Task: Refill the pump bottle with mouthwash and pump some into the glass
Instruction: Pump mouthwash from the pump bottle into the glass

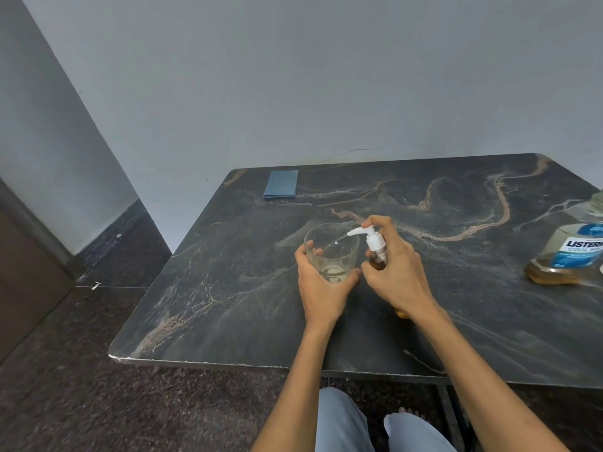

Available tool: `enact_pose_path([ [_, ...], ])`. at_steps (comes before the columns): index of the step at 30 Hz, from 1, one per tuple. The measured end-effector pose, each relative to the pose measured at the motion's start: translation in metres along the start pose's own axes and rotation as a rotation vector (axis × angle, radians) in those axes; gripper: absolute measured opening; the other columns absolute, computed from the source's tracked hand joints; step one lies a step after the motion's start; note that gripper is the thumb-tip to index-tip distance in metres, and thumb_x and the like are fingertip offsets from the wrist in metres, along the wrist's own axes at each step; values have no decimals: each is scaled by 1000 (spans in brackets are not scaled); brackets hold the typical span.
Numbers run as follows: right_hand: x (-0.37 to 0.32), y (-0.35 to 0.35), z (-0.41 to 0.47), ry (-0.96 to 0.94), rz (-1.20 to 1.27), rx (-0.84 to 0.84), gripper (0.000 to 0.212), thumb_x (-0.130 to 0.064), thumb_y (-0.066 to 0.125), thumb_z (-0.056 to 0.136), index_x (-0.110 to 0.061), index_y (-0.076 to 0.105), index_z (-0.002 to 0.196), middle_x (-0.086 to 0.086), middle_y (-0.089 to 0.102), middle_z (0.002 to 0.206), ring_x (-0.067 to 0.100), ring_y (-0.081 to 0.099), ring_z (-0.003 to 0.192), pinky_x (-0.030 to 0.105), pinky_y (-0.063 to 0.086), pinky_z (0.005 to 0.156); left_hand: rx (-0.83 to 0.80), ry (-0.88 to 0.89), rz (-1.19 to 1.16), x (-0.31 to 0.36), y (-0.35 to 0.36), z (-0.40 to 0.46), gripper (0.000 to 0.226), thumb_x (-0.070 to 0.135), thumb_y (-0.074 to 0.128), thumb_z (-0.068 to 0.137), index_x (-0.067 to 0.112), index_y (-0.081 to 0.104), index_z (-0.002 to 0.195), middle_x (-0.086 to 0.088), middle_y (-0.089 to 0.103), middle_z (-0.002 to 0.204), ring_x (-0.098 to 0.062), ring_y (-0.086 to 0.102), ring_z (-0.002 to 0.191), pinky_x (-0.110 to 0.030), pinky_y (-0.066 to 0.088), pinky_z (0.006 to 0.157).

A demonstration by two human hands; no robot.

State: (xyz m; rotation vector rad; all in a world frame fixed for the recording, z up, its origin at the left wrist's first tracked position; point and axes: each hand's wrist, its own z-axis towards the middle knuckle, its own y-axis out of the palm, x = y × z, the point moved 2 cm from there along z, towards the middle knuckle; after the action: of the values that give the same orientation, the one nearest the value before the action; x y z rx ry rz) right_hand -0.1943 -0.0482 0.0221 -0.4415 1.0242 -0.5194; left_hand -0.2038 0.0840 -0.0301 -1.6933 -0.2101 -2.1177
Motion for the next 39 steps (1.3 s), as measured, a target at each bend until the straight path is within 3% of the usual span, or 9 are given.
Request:
enact_pose_path([
  [3, 2, -2, 0, 39, 29, 23, 63, -9, 58, 68, -47, 36, 112, -9, 52, 73, 11, 54, 61, 38, 49, 60, 4, -1, 6, 0, 0, 0, 88, 27, 87, 57, 33, 33, 126, 5, 51, 121, -7, 55, 108, -11, 42, 80],
  [8, -2, 0, 1, 10, 6, -8, 76, -7, 58, 68, -56, 33, 121, -15, 53, 72, 8, 56, 63, 35, 49, 61, 6, -5, -3, 0, 0, 0, 88, 29, 87, 56, 35, 32, 125, 4, 51, 122, -7, 55, 108, -10, 41, 79],
  [16, -3, 0, 0, 9, -5, -15, 61, -8, 59, 68, -47, 36, 109, -14, 51, 69, 7, 53, 58, 31, 43, 55, -1, 2, -7, -2, 0, 1, 91, 34, 88, 54, 34, 32, 126, 3, 51, 124, -9, 54, 111, -14, 43, 83],
  [22, -4, 0, 0, 11, -16, -36, 77, -7, 59, 69, -56, 31, 121, -14, 54, 75, 10, 57, 66, 36, 49, 63, 2, 9, -13, -3, 0, 1, 91, 34, 88, 54, 35, 32, 126, 3, 51, 123, -10, 56, 110, -18, 46, 85],
  [29, -4, 2, -1, -3, -33, -8, 59, -10, 59, 68, -47, 36, 108, -18, 47, 65, 6, 50, 55, 28, 36, 51, 2, 10, -35, -2, 0, 1, 89, 39, 87, 52, 40, 32, 122, 9, 51, 119, 1, 53, 109, -8, 42, 82],
  [36, -5, 2, 1, 2, -40, -36, 76, -9, 58, 69, -56, 30, 123, -17, 53, 77, 12, 57, 66, 34, 47, 62, 3, 9, -22, -2, 1, 1, 89, 37, 87, 53, 41, 31, 122, 8, 51, 120, -6, 54, 110, -18, 45, 86],
  [39, -5, 3, 1, -10, -45, -38, 69, -10, 58, 70, -53, 32, 118, -17, 53, 74, 13, 57, 63, 34, 47, 58, 3, 2, -28, -1, 1, 0, 89, 41, 85, 51, 41, 32, 122, 8, 51, 120, -3, 54, 110, -17, 45, 85],
])
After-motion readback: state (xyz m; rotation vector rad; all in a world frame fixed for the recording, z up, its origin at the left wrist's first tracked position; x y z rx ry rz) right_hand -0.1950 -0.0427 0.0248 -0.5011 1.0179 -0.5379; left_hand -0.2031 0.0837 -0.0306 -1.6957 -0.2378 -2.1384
